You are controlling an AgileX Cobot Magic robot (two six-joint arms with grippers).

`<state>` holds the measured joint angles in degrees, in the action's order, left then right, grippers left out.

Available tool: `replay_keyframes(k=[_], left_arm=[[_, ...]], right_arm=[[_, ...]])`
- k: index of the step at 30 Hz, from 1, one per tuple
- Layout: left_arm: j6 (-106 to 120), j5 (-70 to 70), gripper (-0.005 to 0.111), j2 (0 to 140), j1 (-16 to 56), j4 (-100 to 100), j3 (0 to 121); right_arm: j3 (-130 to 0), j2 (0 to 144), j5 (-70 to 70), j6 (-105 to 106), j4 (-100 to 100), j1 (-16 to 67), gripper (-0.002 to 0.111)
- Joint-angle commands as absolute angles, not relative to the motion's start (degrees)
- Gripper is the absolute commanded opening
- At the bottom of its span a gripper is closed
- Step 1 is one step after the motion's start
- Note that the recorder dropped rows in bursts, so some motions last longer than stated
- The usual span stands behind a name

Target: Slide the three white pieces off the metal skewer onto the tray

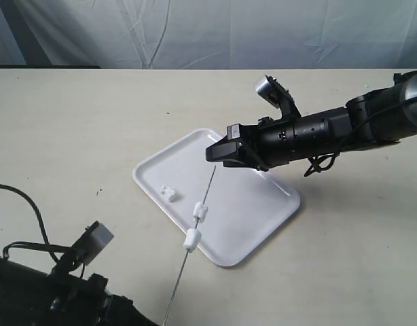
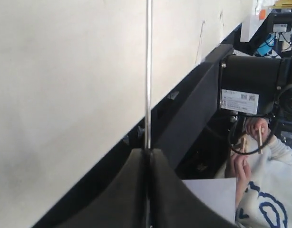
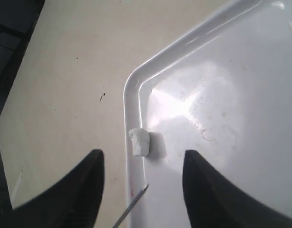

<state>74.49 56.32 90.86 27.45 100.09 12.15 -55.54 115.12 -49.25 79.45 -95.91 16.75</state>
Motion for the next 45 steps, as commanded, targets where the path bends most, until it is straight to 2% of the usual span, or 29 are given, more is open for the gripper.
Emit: replay_keyframes(k=[1,14,21,35,36,39,40,45], left_arm=[[71.5,51.1,0.0,90.5,27.5,99.9,15.5],[64.0,44.8,0.0,90.5,27.5,99.9,25.3],[63.6,45.9,0.0,90.5,27.5,99.9,25.3],[64.0,50.3,0.0,90.5,27.5,99.9,25.3],[64.1,50.5,0.0,90.5,27.5,99.9,25.3],[64.1,51.0,0.0,90.5,27.5,99.9,25.3],[64.1,51.1,0.0,90.5,27.5,99.9,25.3],[64.1,51.8,0.0,90.5,27.5,99.9,25.3]], right_arm=[[-55.7,114.8,-49.7,79.4,-94.3,15.3,0.049],[-55.7,113.5,-56.8,77.9,-92.2,10.8,0.049],[-55.7,113.5,-61.8,75.6,-91.8,12.9,0.049],[-55.7,113.5,-58.1,74.5,-94.5,17.3,0.048],[-55.7,113.5,-58.1,74.5,-94.5,17.3,0.047],[-55.7,113.5,-58.1,75.0,-96.0,17.3,0.027],[-55.7,113.5,-58.3,75.0,-96.0,17.3,0.024],[-55.7,113.5,-57.7,75.1,-95.9,17.3,0.023]])
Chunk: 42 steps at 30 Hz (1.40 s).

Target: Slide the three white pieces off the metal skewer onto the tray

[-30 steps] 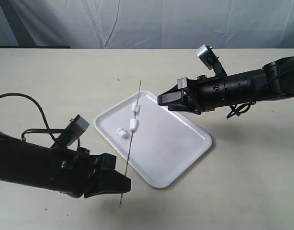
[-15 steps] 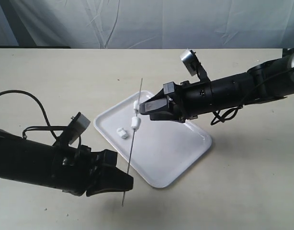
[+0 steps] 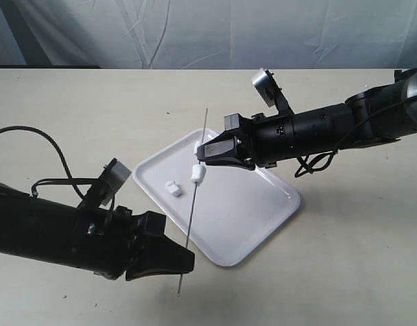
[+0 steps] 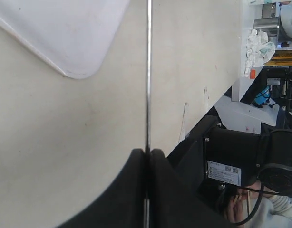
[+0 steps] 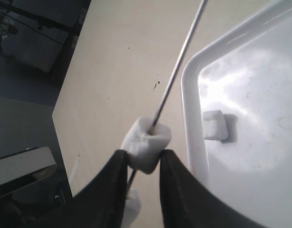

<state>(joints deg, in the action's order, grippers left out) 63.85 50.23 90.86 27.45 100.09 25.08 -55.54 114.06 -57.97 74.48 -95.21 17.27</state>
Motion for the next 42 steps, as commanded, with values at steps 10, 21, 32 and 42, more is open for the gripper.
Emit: replay_keyframes(k=[10,21,32,42], left_arm=[[64.3,52.5,0.0,90.5,27.5,99.9,23.7],[69.2,55.6,0.0,90.3,27.5,99.9,15.5],[66.9,52.4,0.0,88.3,27.5,99.9,18.2],[66.7,52.4,0.0,88.3,27.5,99.9,18.3]], right_arm=[[-55.7,113.5,-55.8,75.1,-96.0,17.3,0.023],[-55.7,113.5,-52.1,75.1,-96.0,17.3,0.023],[-55.7,113.5,-57.5,75.4,-93.8,17.3,0.023],[-55.7,113.5,-56.9,75.9,-93.4,17.3,0.038]])
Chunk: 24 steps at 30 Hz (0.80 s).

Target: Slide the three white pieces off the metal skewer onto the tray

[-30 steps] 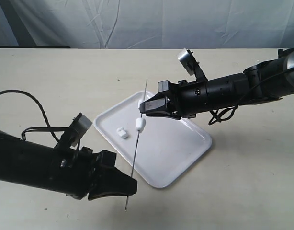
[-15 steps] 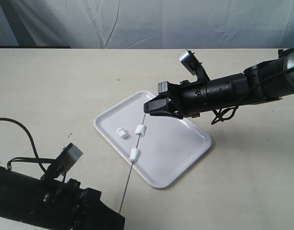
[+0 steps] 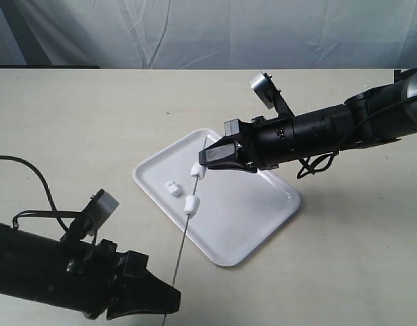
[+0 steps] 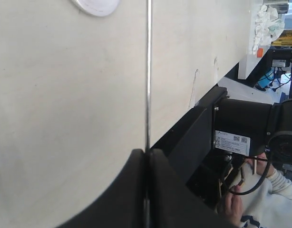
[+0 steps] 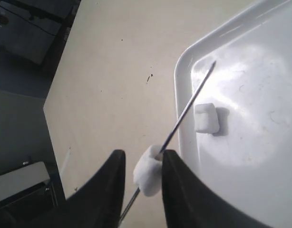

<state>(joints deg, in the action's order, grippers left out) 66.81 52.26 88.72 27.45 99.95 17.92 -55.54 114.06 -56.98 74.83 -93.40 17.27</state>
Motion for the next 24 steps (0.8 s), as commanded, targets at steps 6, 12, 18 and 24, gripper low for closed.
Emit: replay_keyframes(k=[6,12,18,24], left_arm=[[66.2,52.7,0.0,87.4,27.5,99.9,20.0],[65.1,52.1,0.0,87.0,27.5,99.9,20.6],[65.1,52.0,0.0,87.0,27.5,99.9,20.6],[65.1,54.5,0.0,87.0,27.5,99.9,19.9]], right_arm=[[-55.7,113.5,-56.5,75.5,-93.4,17.3,0.045],[-55.7,113.5,-56.6,74.9,-93.4,17.3,0.03],[-55.7,113.5,-58.3,75.4,-93.4,17.3,0.021],[-55.7,113.5,-55.3,75.4,-93.5,17.3,0.021]])
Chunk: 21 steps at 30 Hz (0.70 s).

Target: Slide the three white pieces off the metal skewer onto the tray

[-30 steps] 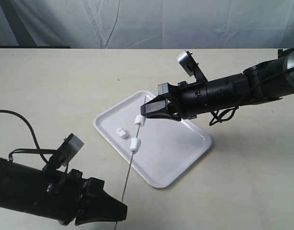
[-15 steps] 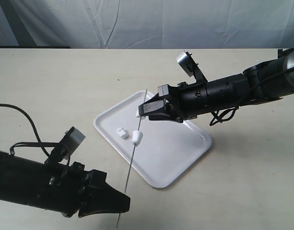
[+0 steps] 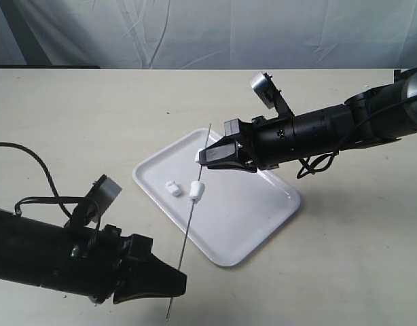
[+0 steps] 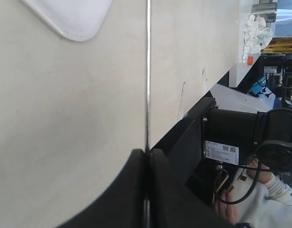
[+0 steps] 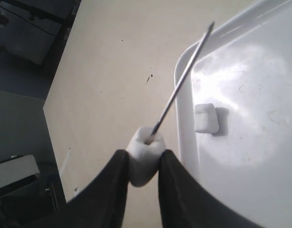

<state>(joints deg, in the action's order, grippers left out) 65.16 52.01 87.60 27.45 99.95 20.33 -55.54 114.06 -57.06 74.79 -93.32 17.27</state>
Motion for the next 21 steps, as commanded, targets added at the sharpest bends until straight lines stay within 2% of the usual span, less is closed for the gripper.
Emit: replay_keyframes(k=[1,21], left_arm=[[65.3,55.0,0.0,86.9,27.5,99.9,19.3],[64.7,59.7,0.0,76.0,27.5,99.9,7.4]], right_arm=[[-55.7,113.5,-54.7,75.4,-93.5,17.3,0.021],[-55.7,113.5,-45.7,76.1,-95.1,17.3,0.021]])
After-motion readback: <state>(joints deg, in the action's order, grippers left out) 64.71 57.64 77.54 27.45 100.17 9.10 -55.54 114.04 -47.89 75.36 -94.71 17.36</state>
